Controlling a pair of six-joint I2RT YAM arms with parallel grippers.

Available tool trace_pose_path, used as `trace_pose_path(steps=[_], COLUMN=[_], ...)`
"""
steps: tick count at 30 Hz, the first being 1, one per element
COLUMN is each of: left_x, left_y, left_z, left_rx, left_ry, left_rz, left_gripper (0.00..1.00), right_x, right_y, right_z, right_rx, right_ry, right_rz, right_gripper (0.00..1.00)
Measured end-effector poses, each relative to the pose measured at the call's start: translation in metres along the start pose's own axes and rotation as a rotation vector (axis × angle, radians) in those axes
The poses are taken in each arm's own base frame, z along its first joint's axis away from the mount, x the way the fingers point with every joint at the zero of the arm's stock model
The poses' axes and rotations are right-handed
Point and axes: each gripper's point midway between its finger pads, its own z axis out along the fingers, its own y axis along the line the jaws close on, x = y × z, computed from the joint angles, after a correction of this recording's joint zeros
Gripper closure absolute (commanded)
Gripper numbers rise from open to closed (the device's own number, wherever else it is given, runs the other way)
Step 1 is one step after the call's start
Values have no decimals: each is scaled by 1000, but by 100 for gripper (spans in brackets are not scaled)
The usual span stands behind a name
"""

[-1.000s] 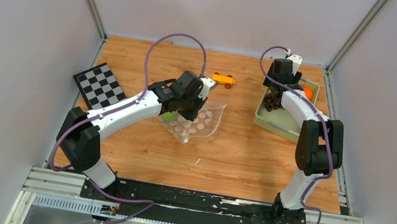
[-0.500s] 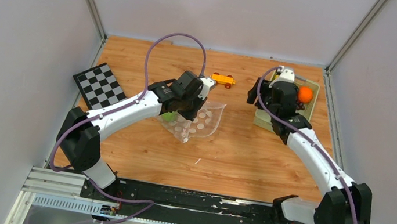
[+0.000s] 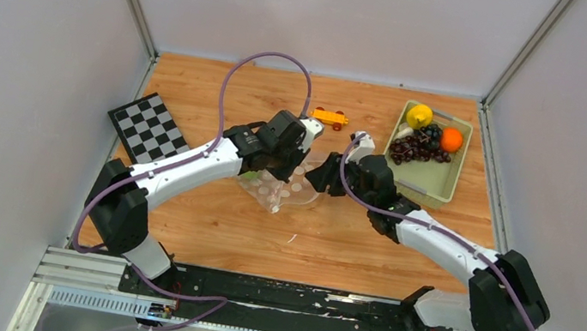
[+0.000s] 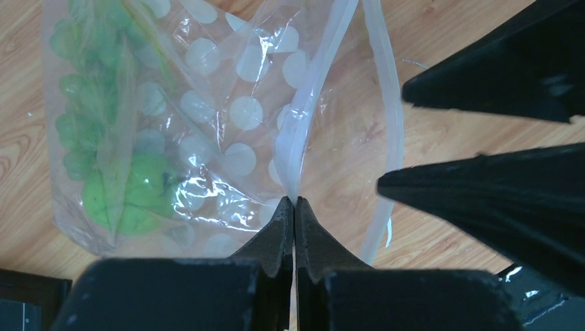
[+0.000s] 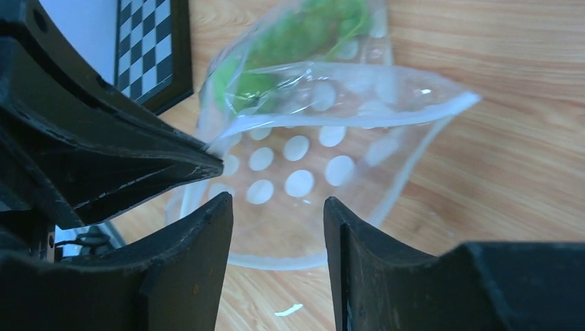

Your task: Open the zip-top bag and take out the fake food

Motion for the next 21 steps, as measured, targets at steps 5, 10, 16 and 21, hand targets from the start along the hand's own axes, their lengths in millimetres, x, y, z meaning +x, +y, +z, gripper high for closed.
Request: trace_pose_path(steps=[5, 10, 16, 21], left_x=[0, -1, -5, -2], left_y=[0, -1, -2, 0], left_z=[0, 0, 1, -3], left_rx=[1, 6, 9, 9], left_ry=[-1, -5, -32, -62], left_rz=[1, -1, -11, -42], left_gripper=[100, 100, 100, 100], right_x=[16, 37, 65, 74], right_y=[14, 13, 13, 17], right_z=[25, 53, 87, 110], right_rx=[-84, -125, -179, -232], right_ry=[9, 36, 57, 31], right_rz=[48, 97, 158, 205], right_gripper=[53, 53, 53, 53])
